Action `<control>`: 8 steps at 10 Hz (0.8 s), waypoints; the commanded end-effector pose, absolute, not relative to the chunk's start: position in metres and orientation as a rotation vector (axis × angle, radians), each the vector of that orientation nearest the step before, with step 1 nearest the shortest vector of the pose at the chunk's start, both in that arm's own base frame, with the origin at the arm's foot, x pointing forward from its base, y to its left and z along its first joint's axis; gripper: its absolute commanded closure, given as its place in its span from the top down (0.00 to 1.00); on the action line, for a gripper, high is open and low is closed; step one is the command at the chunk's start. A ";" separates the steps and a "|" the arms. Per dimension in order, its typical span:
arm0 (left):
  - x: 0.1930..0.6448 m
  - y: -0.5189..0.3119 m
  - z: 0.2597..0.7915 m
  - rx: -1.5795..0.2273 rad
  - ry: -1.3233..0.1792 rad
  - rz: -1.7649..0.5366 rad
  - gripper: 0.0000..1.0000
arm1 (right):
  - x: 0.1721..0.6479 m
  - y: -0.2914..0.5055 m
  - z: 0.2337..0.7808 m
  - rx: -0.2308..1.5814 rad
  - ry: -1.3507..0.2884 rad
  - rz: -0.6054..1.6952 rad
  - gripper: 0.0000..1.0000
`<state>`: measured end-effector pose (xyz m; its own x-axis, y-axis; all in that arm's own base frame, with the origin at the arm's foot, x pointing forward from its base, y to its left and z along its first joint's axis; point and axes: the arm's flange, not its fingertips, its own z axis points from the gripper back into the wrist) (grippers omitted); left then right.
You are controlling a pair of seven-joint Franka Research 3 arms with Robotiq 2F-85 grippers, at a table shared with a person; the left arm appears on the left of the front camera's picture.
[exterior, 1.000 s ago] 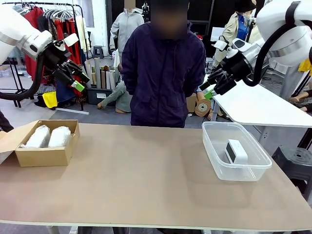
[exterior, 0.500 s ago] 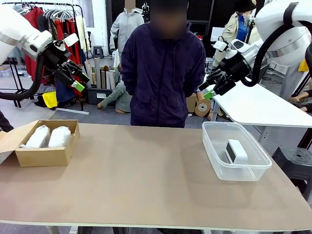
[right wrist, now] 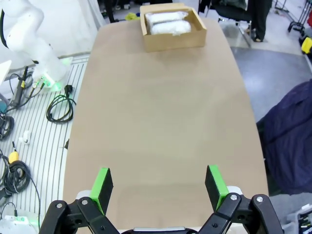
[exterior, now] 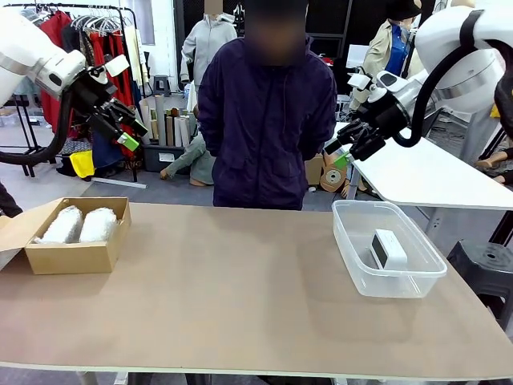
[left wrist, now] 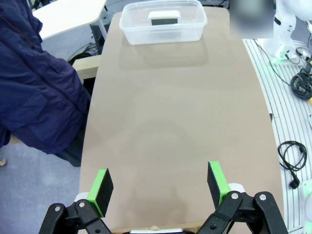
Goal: Separate and place wrapped and unwrapped clocks.
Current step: If the picked Digital clock is wrapped, place it in the Package Box ; if not, place it in the Organizing box.
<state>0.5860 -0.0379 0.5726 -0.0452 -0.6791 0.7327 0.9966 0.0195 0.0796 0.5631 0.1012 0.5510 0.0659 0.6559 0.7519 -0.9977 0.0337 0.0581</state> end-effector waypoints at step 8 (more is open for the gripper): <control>0.584 -0.037 0.574 -0.578 -0.709 -1.505 1.00 | 0.560 0.101 0.555 0.684 -0.640 1.410 1.00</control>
